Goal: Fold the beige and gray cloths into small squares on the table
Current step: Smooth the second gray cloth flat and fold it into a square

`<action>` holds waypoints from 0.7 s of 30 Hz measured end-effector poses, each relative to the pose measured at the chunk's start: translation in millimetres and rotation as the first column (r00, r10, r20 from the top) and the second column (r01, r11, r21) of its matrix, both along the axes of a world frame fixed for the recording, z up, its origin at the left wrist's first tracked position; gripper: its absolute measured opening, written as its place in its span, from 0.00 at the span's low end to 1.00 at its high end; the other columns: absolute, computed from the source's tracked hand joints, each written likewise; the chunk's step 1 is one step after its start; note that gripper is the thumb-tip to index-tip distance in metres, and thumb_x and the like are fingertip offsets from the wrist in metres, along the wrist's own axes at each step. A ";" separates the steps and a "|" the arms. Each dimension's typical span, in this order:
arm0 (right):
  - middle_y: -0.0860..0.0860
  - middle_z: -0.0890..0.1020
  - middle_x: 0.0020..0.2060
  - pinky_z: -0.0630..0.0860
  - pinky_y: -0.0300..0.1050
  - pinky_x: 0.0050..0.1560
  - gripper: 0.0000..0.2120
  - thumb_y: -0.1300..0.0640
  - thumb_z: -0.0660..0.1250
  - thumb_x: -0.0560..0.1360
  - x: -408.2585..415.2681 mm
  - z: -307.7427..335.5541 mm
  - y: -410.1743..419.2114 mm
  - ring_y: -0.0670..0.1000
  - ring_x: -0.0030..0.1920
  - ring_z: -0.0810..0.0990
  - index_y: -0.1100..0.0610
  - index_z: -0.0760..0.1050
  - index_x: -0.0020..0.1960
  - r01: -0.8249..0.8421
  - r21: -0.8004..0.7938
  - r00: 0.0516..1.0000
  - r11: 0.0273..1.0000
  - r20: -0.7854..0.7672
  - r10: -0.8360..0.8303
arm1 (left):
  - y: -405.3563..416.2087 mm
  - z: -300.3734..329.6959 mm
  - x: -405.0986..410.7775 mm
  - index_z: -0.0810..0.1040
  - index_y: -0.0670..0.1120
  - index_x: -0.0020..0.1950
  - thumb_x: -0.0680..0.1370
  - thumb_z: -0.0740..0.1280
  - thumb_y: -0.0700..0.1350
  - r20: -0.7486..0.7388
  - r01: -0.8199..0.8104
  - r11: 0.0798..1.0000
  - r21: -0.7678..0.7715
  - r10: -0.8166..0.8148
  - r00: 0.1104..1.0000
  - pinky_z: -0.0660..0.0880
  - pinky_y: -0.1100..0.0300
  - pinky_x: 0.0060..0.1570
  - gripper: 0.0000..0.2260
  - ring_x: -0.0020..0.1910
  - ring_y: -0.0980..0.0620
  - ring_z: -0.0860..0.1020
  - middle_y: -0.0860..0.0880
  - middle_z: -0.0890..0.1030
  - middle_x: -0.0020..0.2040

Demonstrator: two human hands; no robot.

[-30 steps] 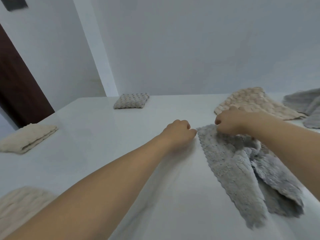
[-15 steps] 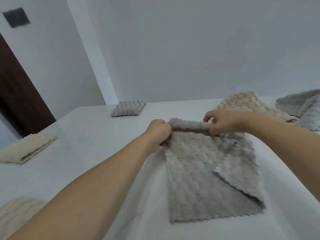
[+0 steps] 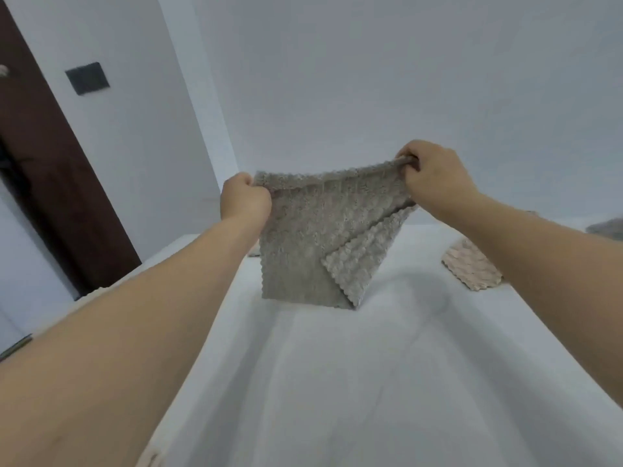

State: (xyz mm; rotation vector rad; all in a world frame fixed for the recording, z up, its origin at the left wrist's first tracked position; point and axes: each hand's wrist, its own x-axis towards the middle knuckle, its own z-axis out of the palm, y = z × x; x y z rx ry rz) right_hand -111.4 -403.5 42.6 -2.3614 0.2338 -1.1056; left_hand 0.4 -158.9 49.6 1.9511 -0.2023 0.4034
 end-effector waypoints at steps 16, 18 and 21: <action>0.38 0.78 0.37 0.72 0.35 0.42 0.12 0.61 0.64 0.72 -155.8 -66.0 75.0 0.44 0.41 0.78 0.46 0.81 0.43 -0.232 -0.072 0.816 0.970 -0.557 0.154 | 94.5 -105.0 -120.6 0.69 0.50 0.35 0.67 0.60 0.37 -0.282 0.423 0.360 0.832 -0.382 0.880 0.74 0.51 0.49 0.08 0.48 0.46 0.73 0.51 0.71 0.47; 0.38 0.80 0.36 0.74 0.36 0.42 0.10 0.61 0.64 0.71 -176.5 -86.3 82.2 0.43 0.41 0.79 0.48 0.81 0.40 -0.238 0.010 0.701 0.971 -0.690 0.179 | 101.5 -119.6 -144.6 0.69 0.53 0.37 0.68 0.60 0.39 -0.363 0.478 0.243 0.844 -0.397 0.843 0.72 0.52 0.54 0.07 0.53 0.48 0.71 0.53 0.69 0.50; 0.47 0.82 0.32 0.79 0.44 0.41 0.08 0.59 0.64 0.69 -197.2 -99.4 86.0 0.50 0.37 0.81 0.57 0.80 0.35 -0.210 0.074 0.594 0.975 -0.782 0.188 | 109.8 -119.9 -170.7 0.67 0.57 0.36 0.70 0.59 0.41 -0.401 0.476 0.108 0.873 -0.399 0.825 0.68 0.55 0.58 0.10 0.57 0.50 0.65 0.54 0.65 0.53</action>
